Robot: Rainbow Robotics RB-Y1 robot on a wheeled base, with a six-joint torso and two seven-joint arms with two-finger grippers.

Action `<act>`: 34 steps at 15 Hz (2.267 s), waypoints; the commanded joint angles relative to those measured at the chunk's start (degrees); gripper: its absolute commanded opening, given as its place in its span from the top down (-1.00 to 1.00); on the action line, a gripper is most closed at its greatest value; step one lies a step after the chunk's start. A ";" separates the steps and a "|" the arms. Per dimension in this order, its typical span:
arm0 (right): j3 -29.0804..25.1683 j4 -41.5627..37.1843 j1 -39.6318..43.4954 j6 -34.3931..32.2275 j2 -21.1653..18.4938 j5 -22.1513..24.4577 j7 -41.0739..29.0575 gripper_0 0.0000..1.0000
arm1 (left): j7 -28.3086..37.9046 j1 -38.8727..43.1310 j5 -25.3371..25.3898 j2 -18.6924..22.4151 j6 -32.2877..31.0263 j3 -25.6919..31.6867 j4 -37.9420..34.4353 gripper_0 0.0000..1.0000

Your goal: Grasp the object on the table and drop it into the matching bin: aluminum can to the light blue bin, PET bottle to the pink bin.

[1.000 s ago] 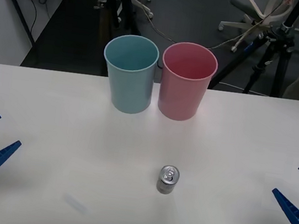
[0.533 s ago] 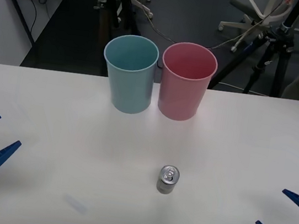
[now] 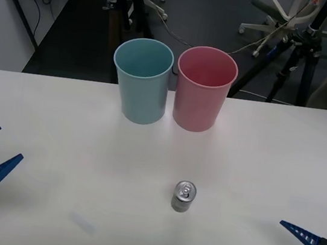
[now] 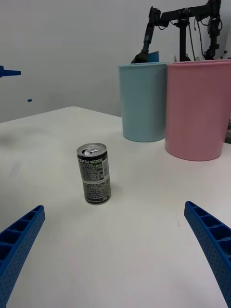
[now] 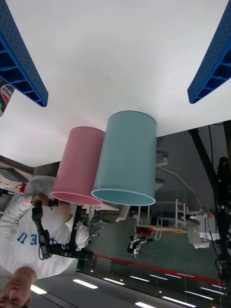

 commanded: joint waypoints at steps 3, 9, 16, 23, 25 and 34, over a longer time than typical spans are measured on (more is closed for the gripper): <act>6.21 3.82 -2.35 3.07 0.01 0.13 2.39 -1.00 | 0.00 0.00 0.00 0.00 0.00 0.00 0.00 -1.00; 12.80 4.17 -5.43 10.36 0.89 0.13 4.24 -1.00 | 0.00 0.00 0.00 0.00 0.00 0.00 0.00 -1.00; 19.40 4.17 -9.65 18.80 2.65 0.57 5.38 -1.00 | 0.00 0.00 0.00 0.00 0.00 0.00 0.00 -1.00; 27.04 4.17 -13.95 29.26 3.88 0.57 6.44 -1.00 | 0.00 0.00 0.00 0.00 0.00 0.00 0.00 -1.00; 28.98 4.17 -14.92 31.63 4.23 0.57 6.87 -1.00 | 0.00 0.00 0.00 0.00 0.00 0.00 0.00 -1.00; 36.01 4.17 -18.79 40.95 4.40 -0.05 7.14 -1.00 | 0.00 0.00 0.00 0.00 0.00 0.00 0.00 -1.00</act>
